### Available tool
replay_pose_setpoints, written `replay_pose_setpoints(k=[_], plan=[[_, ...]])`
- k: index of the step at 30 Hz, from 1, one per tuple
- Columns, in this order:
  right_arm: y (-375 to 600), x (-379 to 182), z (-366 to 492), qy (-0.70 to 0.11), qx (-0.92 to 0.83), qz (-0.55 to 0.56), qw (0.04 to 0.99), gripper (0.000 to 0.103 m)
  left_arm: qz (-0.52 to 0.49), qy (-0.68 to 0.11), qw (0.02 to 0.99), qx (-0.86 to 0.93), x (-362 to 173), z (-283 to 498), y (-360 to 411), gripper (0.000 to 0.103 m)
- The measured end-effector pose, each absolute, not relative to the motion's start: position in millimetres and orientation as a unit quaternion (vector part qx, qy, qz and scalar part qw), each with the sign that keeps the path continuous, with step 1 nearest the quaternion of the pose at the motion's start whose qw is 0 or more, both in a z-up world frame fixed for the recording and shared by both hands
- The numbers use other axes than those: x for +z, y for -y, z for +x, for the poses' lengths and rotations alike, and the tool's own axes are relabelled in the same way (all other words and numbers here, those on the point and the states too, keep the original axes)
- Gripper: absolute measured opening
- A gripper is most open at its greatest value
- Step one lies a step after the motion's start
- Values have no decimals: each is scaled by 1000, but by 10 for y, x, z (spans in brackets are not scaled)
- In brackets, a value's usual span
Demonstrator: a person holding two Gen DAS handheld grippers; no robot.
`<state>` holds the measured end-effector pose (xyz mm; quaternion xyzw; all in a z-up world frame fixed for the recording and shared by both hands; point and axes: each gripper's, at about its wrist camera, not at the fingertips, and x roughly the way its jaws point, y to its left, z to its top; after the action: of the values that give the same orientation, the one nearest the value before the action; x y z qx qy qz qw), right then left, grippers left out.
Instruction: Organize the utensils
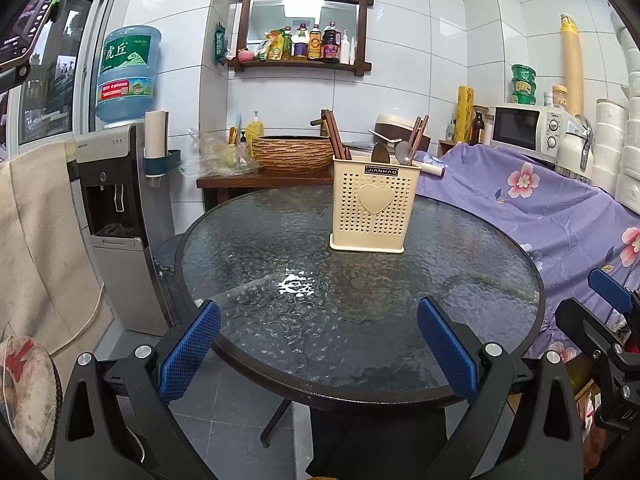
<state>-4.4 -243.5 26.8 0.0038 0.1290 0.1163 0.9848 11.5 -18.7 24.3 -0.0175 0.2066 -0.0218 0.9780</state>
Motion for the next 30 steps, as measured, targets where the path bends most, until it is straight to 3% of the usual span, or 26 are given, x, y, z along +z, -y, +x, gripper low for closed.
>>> replay_pose_setpoints(k=[30], plan=[[2442, 232, -42, -131, 119, 3, 984, 97, -15, -211, 977, -17, 220, 114, 170, 97]])
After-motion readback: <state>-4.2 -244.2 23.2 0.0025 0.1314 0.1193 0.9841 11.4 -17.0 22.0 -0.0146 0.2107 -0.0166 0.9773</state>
